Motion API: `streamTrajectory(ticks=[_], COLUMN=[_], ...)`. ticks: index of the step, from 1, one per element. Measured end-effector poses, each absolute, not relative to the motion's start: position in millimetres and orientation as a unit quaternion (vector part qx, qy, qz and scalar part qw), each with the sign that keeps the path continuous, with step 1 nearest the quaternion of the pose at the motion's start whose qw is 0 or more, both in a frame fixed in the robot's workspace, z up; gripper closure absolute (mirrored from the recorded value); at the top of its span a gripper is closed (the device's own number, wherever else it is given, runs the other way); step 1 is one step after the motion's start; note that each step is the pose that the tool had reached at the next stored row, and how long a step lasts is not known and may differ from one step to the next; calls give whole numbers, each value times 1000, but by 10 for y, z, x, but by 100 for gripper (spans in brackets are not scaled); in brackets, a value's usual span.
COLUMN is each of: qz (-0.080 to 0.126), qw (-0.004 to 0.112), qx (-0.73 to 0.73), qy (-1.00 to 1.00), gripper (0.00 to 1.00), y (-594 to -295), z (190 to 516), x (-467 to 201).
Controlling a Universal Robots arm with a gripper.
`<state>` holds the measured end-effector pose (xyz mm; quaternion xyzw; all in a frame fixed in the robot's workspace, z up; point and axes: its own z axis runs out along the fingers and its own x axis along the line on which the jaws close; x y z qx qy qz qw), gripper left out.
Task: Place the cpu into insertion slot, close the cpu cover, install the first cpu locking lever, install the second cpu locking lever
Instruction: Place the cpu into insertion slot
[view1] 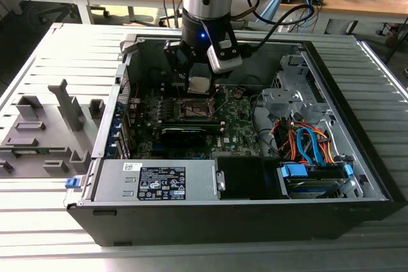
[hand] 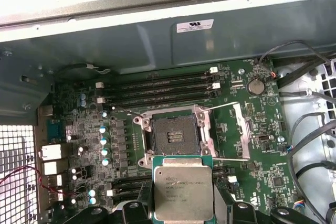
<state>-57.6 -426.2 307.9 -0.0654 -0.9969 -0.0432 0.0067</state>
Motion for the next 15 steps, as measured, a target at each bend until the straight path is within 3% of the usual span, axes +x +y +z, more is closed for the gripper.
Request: streamTrajectory(ticks=[15], qz=[-43], qw=[6], qx=[-79], qy=[-996], gripper=[46], y=[-4262], z=[3079], x=[-576])
